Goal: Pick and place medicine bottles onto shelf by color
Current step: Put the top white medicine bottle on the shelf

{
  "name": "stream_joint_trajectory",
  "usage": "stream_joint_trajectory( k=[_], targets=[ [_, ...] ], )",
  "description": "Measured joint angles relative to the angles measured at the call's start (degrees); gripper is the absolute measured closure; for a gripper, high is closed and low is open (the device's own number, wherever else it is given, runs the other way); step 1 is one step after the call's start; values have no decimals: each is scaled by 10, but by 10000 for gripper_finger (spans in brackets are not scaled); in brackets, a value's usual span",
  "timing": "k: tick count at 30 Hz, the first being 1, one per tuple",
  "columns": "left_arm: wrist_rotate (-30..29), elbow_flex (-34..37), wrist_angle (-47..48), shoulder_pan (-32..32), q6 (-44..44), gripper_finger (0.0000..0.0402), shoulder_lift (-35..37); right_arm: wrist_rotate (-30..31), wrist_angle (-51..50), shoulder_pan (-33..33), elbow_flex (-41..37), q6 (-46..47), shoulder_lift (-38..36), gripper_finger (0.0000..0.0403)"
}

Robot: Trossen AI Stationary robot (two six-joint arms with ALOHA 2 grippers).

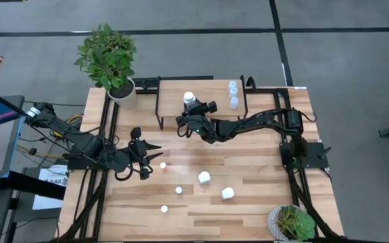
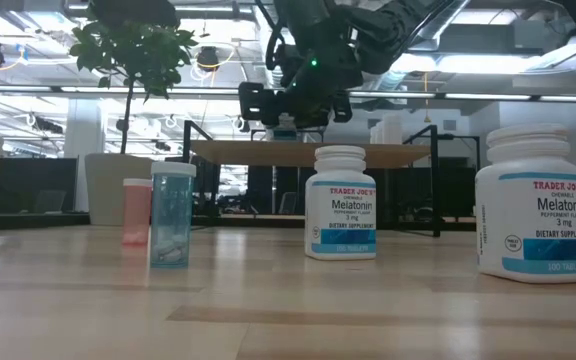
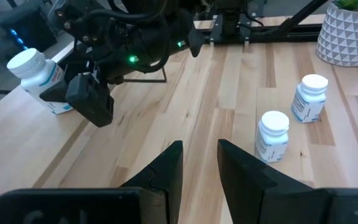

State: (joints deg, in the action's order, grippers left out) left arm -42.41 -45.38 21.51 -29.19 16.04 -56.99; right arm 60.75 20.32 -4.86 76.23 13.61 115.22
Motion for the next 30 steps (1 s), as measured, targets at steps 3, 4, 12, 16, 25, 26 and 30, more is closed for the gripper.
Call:
stream_joint_trajectory(
  k=[3,4,12,16,25,26,30],
  targets=[
    [0,0,2,0,2,313,0,0,0,0,0,-1,0,152],
    [0,0,1,0,2,313,0,0,0,0,0,-2,0,152],
    [0,0,1,0,3,313,0,-4,-1,0,0,-6,-1,152],
    [0,0,1,0,3,313,0,-5,-1,0,0,-5,-1,152],
    [0,0,1,0,3,313,0,1,0,-1,0,-9,-1,151],
    [0,0,1,0,3,313,0,2,0,0,0,-17,-1,149],
    [0,0,1,0,3,313,0,4,0,-1,0,-34,-1,130]
  ],
)
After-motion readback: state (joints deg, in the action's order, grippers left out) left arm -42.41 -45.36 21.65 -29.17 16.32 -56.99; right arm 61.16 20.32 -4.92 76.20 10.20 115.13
